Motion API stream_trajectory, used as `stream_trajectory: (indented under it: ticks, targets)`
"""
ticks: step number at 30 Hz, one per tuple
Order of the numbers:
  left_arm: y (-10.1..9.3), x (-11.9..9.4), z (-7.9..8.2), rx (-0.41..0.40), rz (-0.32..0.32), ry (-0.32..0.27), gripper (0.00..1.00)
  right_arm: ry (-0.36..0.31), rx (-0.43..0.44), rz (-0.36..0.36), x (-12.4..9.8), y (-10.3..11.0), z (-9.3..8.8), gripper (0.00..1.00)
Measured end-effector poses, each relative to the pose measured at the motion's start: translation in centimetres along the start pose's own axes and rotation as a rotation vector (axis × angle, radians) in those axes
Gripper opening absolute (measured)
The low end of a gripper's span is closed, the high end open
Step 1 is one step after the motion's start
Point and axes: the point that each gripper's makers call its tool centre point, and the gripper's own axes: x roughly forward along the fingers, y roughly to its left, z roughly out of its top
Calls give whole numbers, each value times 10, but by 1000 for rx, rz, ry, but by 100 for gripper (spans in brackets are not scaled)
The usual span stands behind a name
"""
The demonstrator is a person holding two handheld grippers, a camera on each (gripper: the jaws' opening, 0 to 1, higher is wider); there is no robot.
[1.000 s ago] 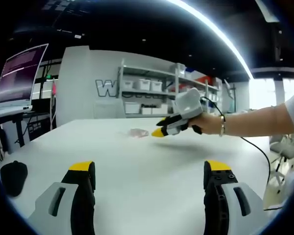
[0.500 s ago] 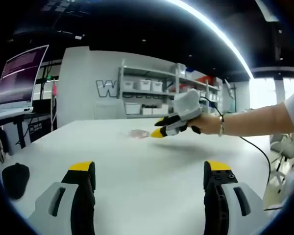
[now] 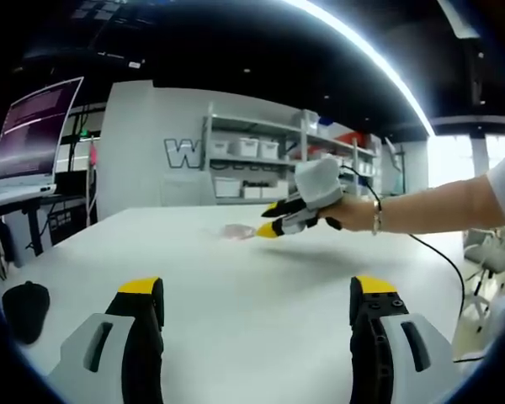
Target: Open the resealable bag by pulling the two sides of the seal apart until the entire bag opening is separated and visibly accessible.
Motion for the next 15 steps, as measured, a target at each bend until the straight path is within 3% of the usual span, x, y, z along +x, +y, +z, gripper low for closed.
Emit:
stream_trajectory:
  ticks: [15]
  targets:
    - [6, -2, -1, -7, 10, -2, 89, 9, -14, 18, 12, 4, 2, 31]
